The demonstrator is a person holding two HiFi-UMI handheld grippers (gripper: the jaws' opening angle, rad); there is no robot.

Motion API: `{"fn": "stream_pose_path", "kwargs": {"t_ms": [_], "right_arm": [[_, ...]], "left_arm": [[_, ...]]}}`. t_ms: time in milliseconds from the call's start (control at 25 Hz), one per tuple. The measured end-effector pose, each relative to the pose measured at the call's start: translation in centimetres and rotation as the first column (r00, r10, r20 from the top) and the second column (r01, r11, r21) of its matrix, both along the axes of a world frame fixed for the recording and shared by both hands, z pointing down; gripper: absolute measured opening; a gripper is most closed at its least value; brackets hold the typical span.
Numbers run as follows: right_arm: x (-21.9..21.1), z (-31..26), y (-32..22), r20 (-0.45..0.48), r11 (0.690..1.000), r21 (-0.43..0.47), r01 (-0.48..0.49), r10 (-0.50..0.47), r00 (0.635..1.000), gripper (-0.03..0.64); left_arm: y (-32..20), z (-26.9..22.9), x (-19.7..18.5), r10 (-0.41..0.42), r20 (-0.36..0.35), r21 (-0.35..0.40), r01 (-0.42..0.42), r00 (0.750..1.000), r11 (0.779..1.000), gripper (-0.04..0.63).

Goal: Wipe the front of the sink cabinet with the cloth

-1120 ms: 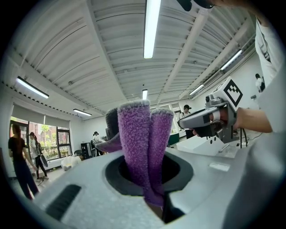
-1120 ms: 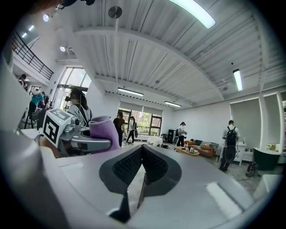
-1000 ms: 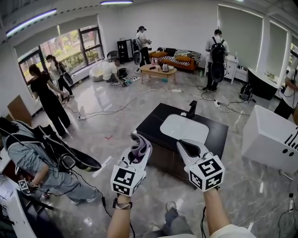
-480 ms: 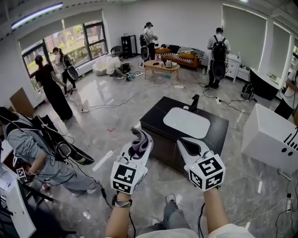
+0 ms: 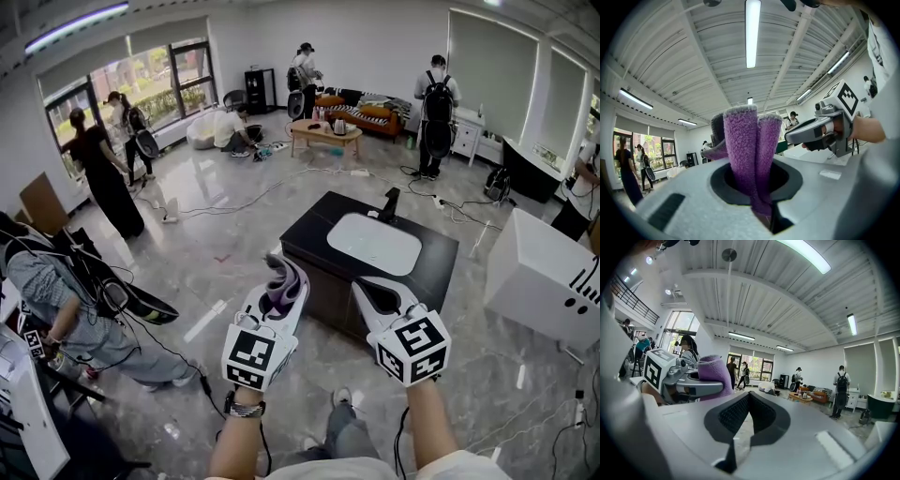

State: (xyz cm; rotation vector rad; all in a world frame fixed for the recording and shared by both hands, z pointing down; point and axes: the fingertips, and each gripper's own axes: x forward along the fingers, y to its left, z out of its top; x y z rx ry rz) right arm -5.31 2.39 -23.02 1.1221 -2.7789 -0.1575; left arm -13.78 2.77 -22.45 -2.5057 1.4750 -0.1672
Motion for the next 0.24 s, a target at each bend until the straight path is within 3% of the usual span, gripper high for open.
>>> {"fn": "stream_pose_path", "kwargs": {"t_ms": [240], "right_arm": [[0.04, -0.52, 0.59, -0.004, 1.000, 0.007, -0.003, 0.003, 1.000, 0.005]], "left_arm": [[0.75, -0.57, 0.26, 0.004, 0.003, 0.007, -0.004, 1.000, 1.000, 0.053]]}}
